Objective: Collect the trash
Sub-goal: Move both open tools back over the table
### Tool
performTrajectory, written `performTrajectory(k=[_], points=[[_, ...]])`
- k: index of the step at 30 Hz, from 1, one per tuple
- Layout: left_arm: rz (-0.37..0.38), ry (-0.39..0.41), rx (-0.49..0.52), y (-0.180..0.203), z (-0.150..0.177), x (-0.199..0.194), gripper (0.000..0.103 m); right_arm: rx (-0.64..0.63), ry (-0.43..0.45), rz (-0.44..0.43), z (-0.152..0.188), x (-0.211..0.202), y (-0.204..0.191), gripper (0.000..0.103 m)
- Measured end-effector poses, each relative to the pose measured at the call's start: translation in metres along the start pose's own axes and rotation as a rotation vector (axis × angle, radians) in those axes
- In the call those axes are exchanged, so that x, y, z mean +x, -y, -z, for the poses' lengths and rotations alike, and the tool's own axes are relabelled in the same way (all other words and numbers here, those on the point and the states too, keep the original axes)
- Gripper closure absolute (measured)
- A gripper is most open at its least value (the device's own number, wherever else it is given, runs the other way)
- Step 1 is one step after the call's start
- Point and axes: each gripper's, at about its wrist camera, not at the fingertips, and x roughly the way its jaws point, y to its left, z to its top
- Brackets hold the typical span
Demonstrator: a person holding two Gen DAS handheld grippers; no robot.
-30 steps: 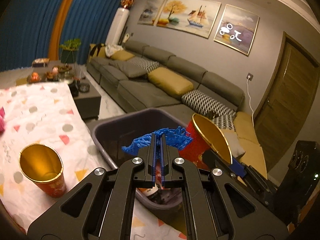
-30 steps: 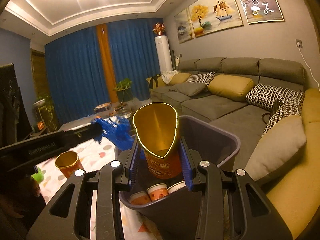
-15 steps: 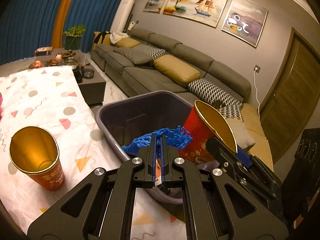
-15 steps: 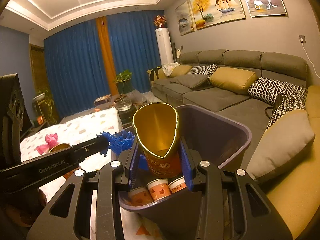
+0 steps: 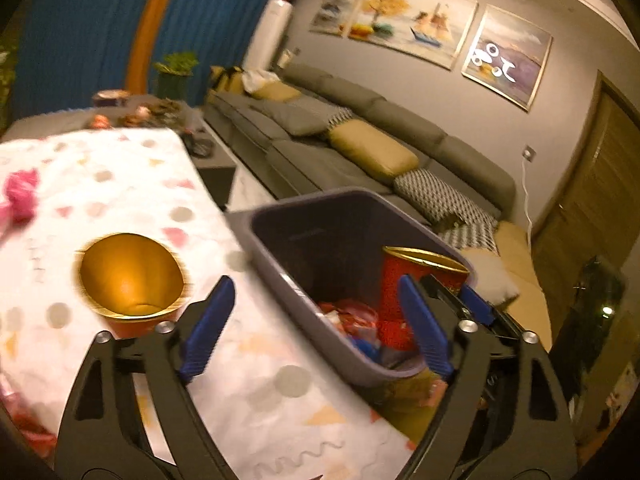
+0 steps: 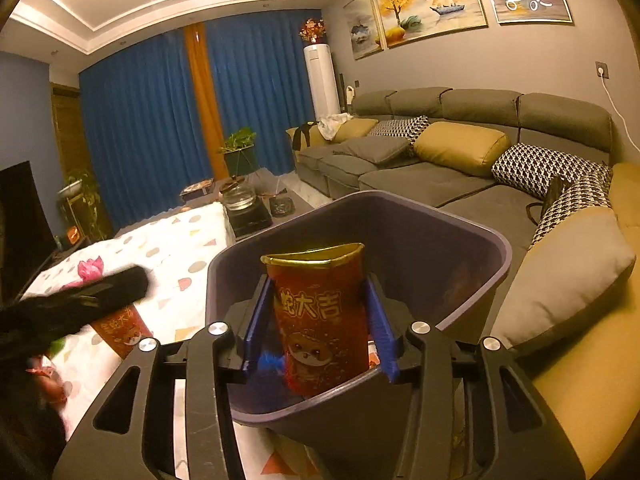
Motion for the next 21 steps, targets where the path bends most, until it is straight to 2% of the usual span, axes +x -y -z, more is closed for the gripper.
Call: performTrajectory(k=[2,10,13,17,21], points=[[-0.042,0.033,0.011,-0.004,0.003,-0.018,0.013,-0.001,0.006,0.006,-0.001,-0.001,-0.001,0.050],[-0.176,0.150,-0.019,-0.028,0.015,-0.099,0.009,-0.007,0.060,0.000,0.001,-0.034,-0.009,0.036],[-0.265,0.197,-0.025,-0.041,0.023,-0.130,0.008,-0.036,0.076,0.023,0.007,-0.052,-0.018,0.029],[-0.369,0.209,-0.032,-0.055,0.033,-0.159,0.007,-0.042,0.087,0.012,0.016,-0.073,-0.029,0.021],[-0.413,0.205,-0.051,-0.069,0.047,-0.183,0.007,-0.033,0.091,-0.026,0.023,-0.094,-0.044,0.017]])
